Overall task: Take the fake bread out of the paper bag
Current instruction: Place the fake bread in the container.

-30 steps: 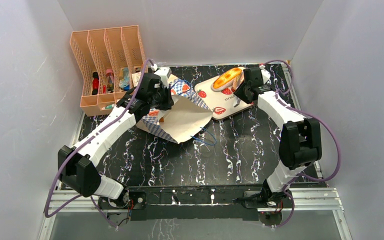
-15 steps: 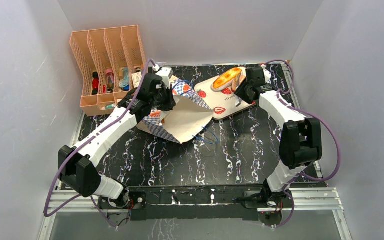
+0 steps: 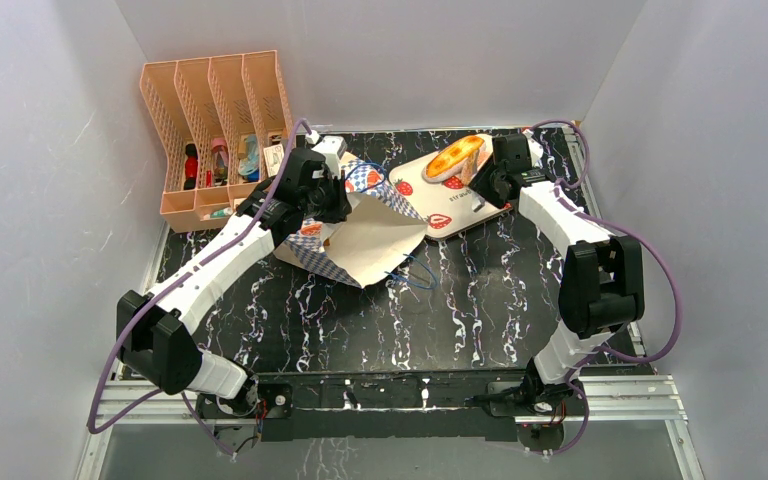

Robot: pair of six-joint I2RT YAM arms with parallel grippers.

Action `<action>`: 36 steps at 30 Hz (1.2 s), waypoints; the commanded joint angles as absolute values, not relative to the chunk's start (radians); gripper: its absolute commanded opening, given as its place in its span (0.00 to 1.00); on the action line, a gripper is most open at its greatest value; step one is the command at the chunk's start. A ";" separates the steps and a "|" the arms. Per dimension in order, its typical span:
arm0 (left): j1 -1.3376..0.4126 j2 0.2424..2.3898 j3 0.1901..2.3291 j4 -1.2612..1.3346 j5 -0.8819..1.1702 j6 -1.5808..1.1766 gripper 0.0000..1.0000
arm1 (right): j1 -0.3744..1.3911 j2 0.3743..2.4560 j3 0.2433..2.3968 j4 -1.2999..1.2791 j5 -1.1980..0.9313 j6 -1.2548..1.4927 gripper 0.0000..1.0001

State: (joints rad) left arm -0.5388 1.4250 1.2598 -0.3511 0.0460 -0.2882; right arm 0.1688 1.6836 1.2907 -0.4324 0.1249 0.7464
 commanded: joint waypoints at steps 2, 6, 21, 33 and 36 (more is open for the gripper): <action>-0.543 1.379 1.257 -0.353 0.058 -0.287 0.00 | 0.166 1.631 1.318 -0.364 0.130 0.752 0.39; -0.543 1.380 1.253 -0.344 0.061 -0.287 0.00 | 0.167 1.622 1.323 -0.369 0.139 0.749 0.41; -0.543 1.391 1.251 -0.324 0.070 -0.287 0.00 | 0.155 1.613 1.363 -0.396 0.162 0.731 0.42; -0.544 1.402 1.252 -0.311 0.077 -0.287 0.00 | 0.133 1.594 1.403 -0.409 0.175 0.718 0.43; -0.543 1.400 1.250 -0.311 0.077 -0.287 0.00 | 0.131 1.586 1.419 -0.414 0.179 0.712 0.42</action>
